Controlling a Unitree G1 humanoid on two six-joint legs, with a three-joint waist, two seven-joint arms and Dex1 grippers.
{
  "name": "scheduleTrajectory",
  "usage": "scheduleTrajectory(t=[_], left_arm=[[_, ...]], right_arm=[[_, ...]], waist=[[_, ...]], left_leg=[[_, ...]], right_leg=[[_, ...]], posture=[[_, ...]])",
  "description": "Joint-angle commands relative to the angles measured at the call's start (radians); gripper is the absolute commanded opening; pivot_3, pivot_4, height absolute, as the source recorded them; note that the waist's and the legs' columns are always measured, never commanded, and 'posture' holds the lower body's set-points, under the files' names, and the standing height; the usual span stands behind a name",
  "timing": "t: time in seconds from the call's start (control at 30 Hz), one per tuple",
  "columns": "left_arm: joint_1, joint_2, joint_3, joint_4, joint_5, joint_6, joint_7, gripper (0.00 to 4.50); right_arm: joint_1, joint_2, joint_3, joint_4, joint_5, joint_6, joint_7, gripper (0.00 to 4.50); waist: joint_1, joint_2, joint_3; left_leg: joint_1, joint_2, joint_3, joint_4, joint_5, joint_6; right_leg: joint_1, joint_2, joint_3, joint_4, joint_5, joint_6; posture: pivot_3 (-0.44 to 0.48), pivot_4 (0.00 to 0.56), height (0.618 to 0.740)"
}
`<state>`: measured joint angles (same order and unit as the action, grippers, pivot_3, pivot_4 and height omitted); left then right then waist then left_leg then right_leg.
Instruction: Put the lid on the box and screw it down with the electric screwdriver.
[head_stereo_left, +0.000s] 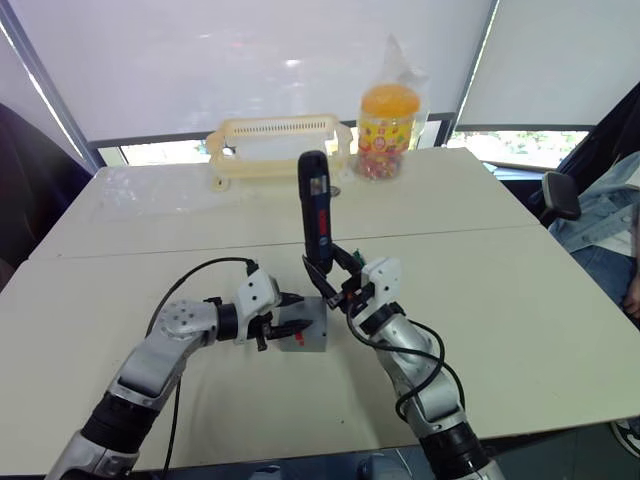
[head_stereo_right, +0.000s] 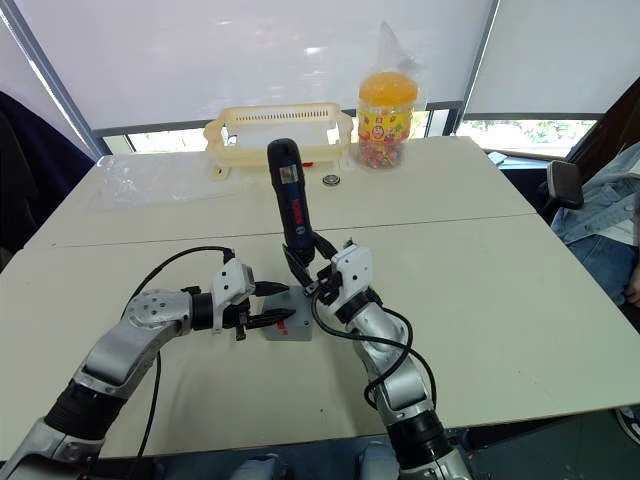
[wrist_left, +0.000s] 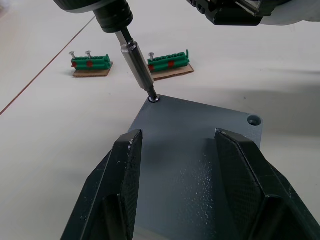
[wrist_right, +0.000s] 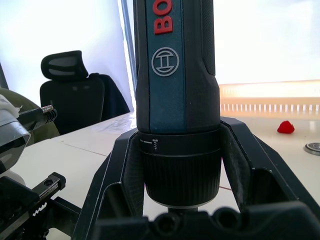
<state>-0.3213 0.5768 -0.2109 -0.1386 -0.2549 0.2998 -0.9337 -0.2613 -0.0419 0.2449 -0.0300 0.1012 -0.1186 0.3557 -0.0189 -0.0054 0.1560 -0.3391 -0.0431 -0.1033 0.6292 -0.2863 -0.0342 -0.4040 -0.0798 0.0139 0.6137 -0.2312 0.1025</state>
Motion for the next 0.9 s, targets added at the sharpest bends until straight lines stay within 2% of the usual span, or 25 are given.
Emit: scheduleTrajectory(t=[0.03, 0.9], left_arm=[[0.035, 0.018, -0.033, 0.03, 0.037, 0.036, -0.008, 2.32], [0.044, 0.023, -0.03, 0.01, 0.036, 0.05, -0.006, 2.32]], right_arm=[[0.03, -0.01, -0.001, 0.08, -0.035, 0.011, -0.011, 1.78], [0.084, -0.03, -0.001, 0.148, -0.048, -0.024, -0.009, 1.78]], waist=[[0.0, 0.0, 0.0], [0.004, -0.003, -0.01]], left_leg=[[0.0, 0.0, 0.0, 0.0, 0.0, 0.0], [0.0, 0.0, -0.001, 0.0, 0.0, 0.0]], right_leg=[[0.0, 0.0, 0.0, 0.0, 0.0, 0.0], [0.001, -0.001, 0.0, 0.0, -0.003, -0.002]], posture=[[0.0, 0.15, 0.74], [0.0, 0.15, 0.74]])
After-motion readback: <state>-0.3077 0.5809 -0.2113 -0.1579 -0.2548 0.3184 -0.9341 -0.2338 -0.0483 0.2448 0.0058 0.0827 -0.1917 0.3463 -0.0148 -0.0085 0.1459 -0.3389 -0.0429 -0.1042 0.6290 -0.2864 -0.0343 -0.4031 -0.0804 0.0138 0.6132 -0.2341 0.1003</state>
